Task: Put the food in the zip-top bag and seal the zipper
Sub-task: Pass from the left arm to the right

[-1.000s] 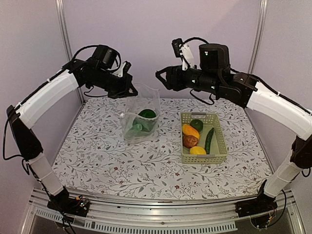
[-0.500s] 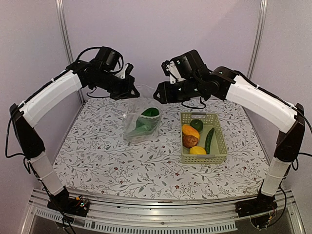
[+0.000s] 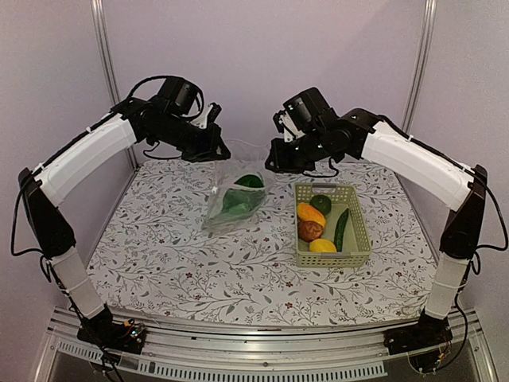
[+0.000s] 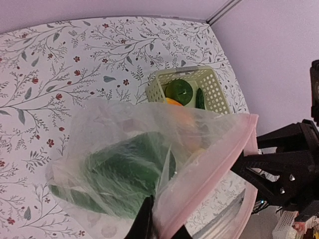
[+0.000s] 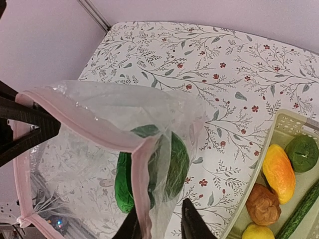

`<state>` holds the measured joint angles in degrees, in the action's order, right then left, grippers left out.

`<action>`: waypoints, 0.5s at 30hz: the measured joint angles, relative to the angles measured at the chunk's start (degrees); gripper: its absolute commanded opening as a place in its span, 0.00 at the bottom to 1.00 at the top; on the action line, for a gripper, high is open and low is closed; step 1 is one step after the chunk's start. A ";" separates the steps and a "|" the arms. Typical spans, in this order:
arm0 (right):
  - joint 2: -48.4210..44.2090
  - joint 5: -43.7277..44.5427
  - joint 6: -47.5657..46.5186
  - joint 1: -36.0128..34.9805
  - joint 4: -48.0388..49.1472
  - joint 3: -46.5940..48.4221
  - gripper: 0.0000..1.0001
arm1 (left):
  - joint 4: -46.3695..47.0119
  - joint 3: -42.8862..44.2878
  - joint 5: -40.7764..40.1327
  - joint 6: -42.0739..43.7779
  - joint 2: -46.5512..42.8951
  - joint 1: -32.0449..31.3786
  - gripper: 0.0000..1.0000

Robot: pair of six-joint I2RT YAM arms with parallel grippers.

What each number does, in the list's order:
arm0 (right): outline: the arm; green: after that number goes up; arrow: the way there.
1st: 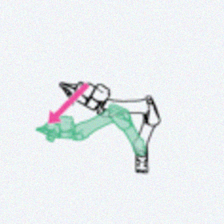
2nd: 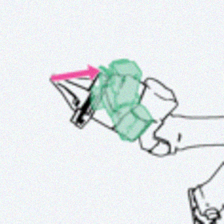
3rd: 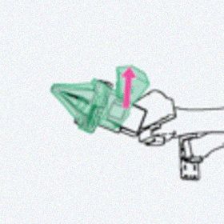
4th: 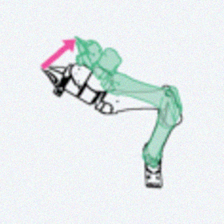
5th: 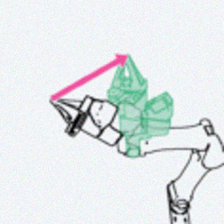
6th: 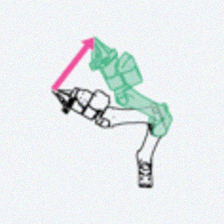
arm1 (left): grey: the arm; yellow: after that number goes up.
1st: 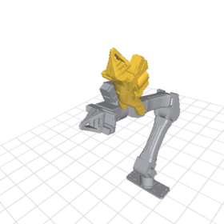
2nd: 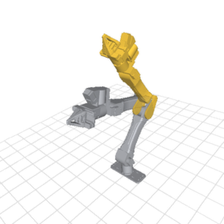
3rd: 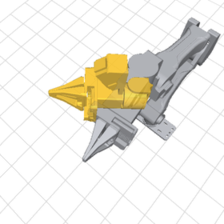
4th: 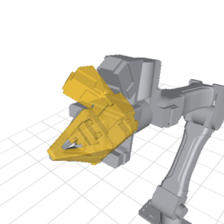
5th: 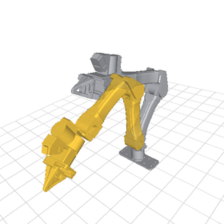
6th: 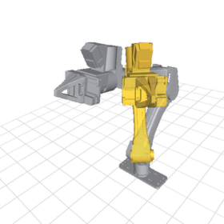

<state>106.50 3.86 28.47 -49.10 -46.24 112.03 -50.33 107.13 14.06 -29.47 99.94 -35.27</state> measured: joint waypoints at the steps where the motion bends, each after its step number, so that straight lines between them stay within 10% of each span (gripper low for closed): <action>1: 0.48 -0.20 0.48 0.31 -0.04 0.09 0.06 | -0.17 0.44 -0.22 0.48 0.33 -0.15 0.10; 15: 2.34 -6.01 4.59 1.86 0.39 1.40 0.00 | -9.77 5.73 -5.84 3.74 1.22 -5.81 0.33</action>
<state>108.84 -2.15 33.06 -47.24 -45.84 113.43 -60.10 112.86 8.23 -25.74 101.16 -41.08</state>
